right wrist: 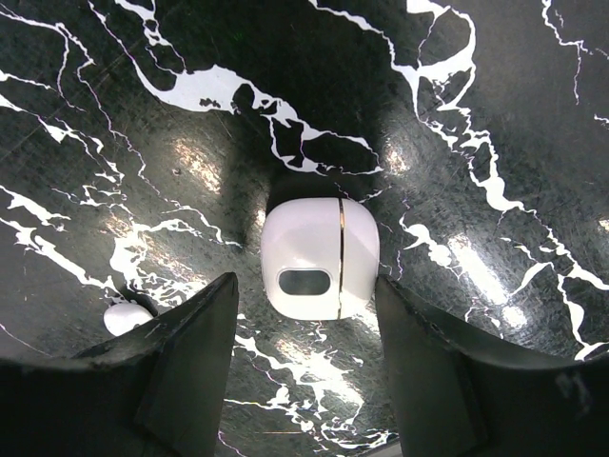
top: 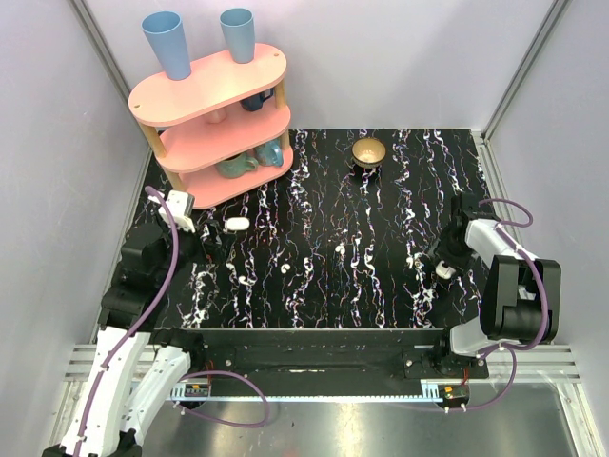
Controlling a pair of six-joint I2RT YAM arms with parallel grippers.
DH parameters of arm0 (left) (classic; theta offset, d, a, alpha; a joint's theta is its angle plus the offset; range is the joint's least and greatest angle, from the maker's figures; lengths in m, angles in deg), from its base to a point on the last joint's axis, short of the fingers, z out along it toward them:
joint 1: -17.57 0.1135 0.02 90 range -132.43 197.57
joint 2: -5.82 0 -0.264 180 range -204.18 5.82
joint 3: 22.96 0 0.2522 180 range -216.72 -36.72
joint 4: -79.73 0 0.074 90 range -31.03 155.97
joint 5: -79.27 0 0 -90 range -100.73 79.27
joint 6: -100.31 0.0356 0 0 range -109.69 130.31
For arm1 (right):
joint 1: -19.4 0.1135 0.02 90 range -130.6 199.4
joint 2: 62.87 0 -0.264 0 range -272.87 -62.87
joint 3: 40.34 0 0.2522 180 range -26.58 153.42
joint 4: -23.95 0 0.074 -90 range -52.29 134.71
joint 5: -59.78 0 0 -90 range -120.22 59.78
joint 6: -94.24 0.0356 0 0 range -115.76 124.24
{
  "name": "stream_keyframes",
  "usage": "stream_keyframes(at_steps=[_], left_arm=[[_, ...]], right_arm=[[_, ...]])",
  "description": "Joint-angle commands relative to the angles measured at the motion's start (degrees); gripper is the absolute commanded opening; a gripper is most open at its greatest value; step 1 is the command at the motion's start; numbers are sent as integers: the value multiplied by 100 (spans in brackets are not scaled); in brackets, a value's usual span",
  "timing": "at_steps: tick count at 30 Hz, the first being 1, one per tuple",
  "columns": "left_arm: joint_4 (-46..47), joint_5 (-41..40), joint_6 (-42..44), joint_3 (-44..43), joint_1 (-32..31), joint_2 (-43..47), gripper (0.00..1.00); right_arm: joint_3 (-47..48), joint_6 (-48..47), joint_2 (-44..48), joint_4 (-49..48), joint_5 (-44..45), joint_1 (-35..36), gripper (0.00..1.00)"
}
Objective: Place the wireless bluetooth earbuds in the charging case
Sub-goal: Pick up the charging case from the corner of the board.
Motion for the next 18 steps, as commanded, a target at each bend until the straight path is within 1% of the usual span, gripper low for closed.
stream_keyframes(at_steps=[1,9,14,18], left_arm=[[97,72,-24,-242,6,83,99],[88,134,-14,-233,6,91,99],[80,143,12,-224,6,100,99],[71,20,-137,-241,6,100,99]], right_arm=[[24,-17,97,-97,-46,-20,65],[33,-35,18,-115,-117,-20,63],[51,-43,-53,-115,-143,-11,64],[60,-61,-105,-124,-178,-3,64]])
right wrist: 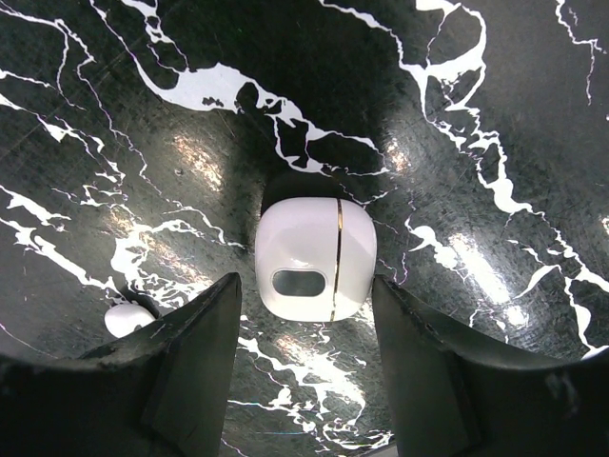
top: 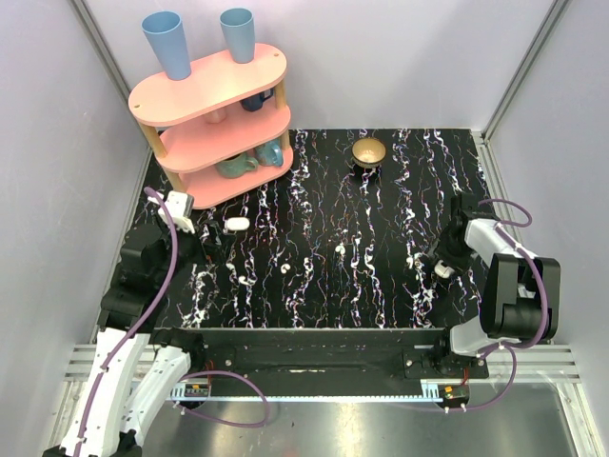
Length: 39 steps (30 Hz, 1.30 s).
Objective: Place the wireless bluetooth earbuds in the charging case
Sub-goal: Pick up the charging case from the corner of the board, then pass from the right arm to the left
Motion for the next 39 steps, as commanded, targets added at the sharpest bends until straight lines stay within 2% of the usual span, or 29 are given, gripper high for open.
stream_keyframes(at_steps=[1,8,16,18,23,29,33,39], left_arm=[[102,-6,-146,-237,6,37,99],[49,-24,-164,-272,6,-51,99],[31,196,-111,-386,6,-165,99],[5,196,-111,-404,-3,-165,99],[-13,266,-234,-439,6,-183,99],[-22,451,-471,-571,6,-253,99],[-22,618,-673,-633,6,-376,99],[-22,1118,-832,-668,6,-613,99]], right_arm=[[60,-57,-60,-104,-126,-3,64],[95,-57,-191,-104,-91,41,62],[77,-65,-139,-121,-91,94,53],[60,-74,-86,-139,-134,138,40],[-54,-162,344,-209,-362,243,28],[208,-574,1310,-122,-908,865,23],[726,-926,1890,-60,-1715,1323,24],[1534,-1682,1796,195,-2015,2641,17]])
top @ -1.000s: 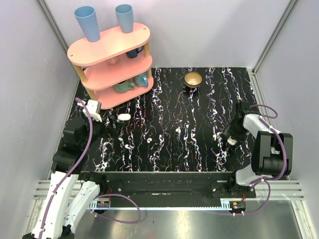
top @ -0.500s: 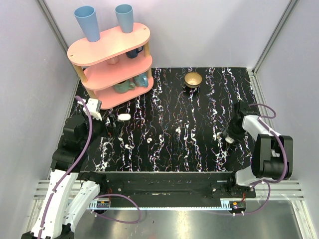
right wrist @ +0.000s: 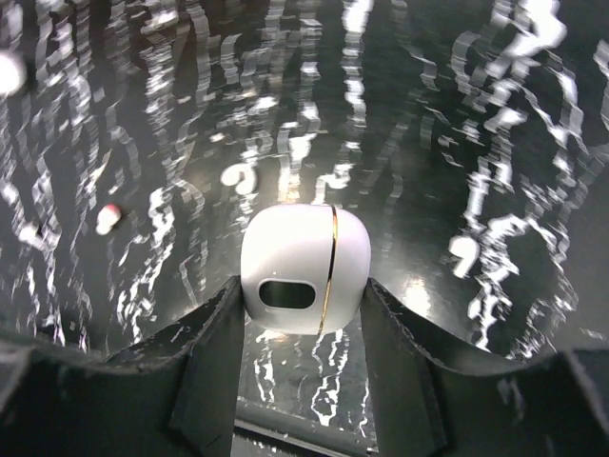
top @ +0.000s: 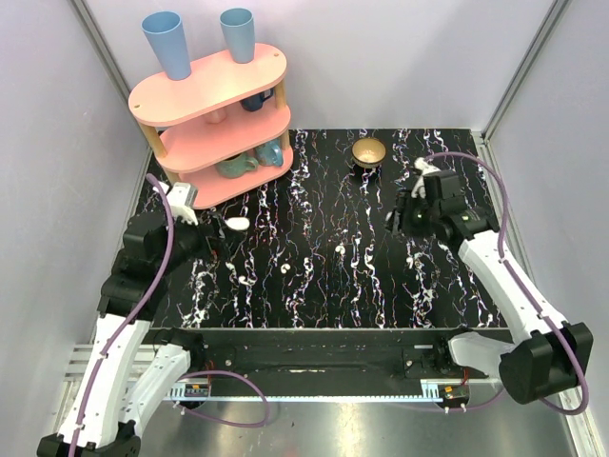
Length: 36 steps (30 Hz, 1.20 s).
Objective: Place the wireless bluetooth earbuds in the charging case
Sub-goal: Pass from the right arm to the left
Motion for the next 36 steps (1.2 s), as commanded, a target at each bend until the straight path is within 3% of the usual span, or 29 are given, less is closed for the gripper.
stream_keyframes(at_steps=[1,7,13,23,26,36], left_arm=[[149,581,-220,-287,-3,-196,99],[96,898,-237,-455,6,-337,99],[114,1486,-387,-437,6,-486,99],[816,2699,-1151,-525,-204,-1049,99],[983,2682,-1414,-744,-441,-1145,99],[869,1488,-1564,-894,-1611,-1462,96]], right_arm=[[683,-766,-143,219,-392,852,16],[869,-1610,-83,-8,-32,2074,14],[483,-2840,629,-992,285,3198,4],[253,-4511,770,-1732,601,4324,0],[289,-4757,595,-1872,979,4640,0],[298,-4872,410,-2180,1226,4993,0]])
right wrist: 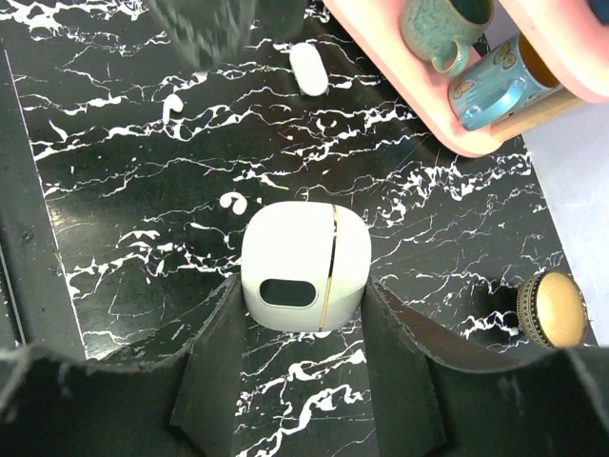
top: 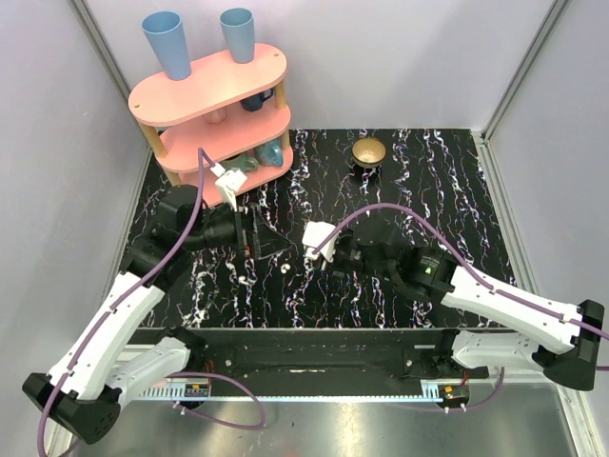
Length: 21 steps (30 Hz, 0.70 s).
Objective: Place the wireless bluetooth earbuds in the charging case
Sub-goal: Pass from the right arm to the left
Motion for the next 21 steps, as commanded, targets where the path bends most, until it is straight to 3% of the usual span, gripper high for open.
stream_keyframes(at_steps=[1,16,21], left_arm=[[240,-578,-192,-158,-311,-72,96],[995,-1651,-517,-70,-1339,-379,88],[1031,-1475,-500,-61,-1445,-511,73]], right_arm=[[46,-166,36,-436,256,132,0],[20,97,80,-515,256,185,0],[-6,150,97,-524,264,194,0]])
